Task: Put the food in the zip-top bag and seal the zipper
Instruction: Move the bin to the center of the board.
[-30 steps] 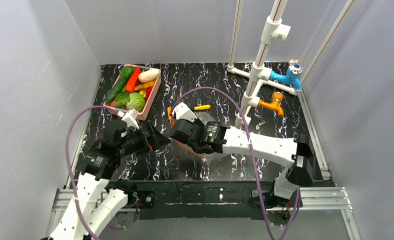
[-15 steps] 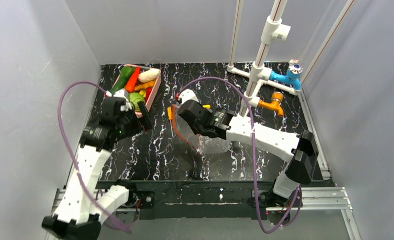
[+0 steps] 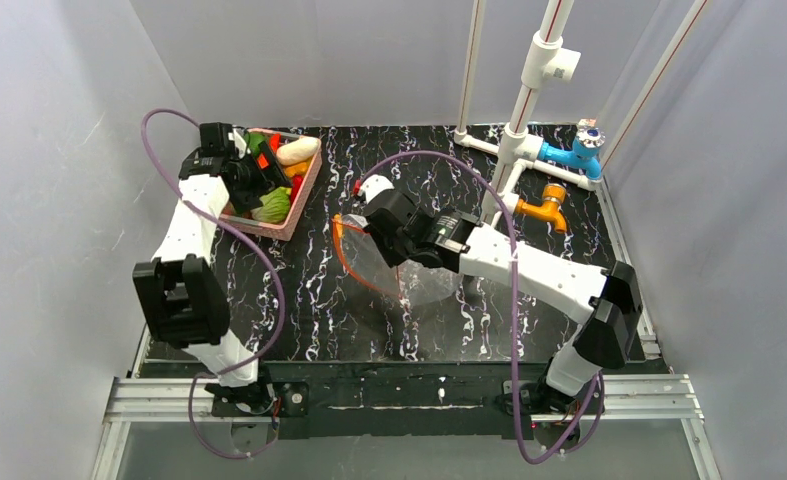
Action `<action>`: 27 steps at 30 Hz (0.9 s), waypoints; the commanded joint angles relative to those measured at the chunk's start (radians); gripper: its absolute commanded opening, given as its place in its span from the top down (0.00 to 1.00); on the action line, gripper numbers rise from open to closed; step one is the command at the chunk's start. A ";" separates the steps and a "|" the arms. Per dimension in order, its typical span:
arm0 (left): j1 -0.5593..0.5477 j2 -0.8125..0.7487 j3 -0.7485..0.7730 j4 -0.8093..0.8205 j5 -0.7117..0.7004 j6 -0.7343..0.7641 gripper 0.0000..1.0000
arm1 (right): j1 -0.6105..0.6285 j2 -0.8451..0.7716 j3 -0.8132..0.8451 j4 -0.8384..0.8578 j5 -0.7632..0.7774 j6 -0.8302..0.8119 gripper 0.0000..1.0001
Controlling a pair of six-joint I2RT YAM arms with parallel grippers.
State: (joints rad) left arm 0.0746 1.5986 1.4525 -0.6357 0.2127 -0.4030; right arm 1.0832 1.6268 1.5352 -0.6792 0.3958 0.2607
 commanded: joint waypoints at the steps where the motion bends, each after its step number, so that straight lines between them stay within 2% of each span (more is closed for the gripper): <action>1: 0.055 0.062 -0.005 0.172 0.112 -0.147 0.15 | -0.030 -0.071 0.005 0.027 -0.062 0.026 0.99; 5: 0.076 0.097 -0.082 0.348 0.048 -0.332 0.14 | -0.058 -0.087 -0.007 0.022 -0.095 0.032 0.99; 10: 0.077 0.037 -0.261 0.673 -0.037 -0.549 0.25 | -0.087 -0.091 -0.007 0.021 -0.086 0.023 0.99; 12: 0.075 -0.004 -0.308 0.739 -0.134 -0.599 0.27 | -0.097 -0.085 0.002 0.009 -0.084 0.025 0.99; 13: 0.075 -0.010 -0.247 0.648 -0.225 -0.507 0.29 | -0.101 -0.080 0.011 0.004 -0.086 0.026 0.99; 14: 0.075 0.017 -0.171 0.571 -0.233 -0.357 0.32 | -0.104 -0.073 0.023 -0.006 -0.097 0.024 0.99; 15: 0.076 0.056 -0.096 0.514 -0.198 -0.220 0.30 | -0.104 -0.070 0.027 -0.004 -0.110 0.020 0.99; 17: 0.076 0.192 0.117 0.271 -0.132 0.080 0.28 | -0.110 -0.063 0.038 -0.010 -0.118 0.001 0.99; 20: 0.076 0.243 0.157 0.237 -0.082 0.196 0.28 | -0.118 -0.073 0.033 -0.010 -0.125 -0.002 0.99; 24: 0.075 0.282 0.183 0.229 -0.108 0.265 0.27 | -0.131 -0.086 0.019 0.002 -0.133 -0.007 0.99; 27: 0.075 0.321 0.206 0.228 -0.070 0.290 0.26 | -0.138 -0.085 0.020 0.002 -0.141 -0.009 0.99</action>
State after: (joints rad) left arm 0.1482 1.8820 1.6157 -0.3214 0.1036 -0.2497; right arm 0.9577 1.5639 1.5299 -0.6891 0.2760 0.2710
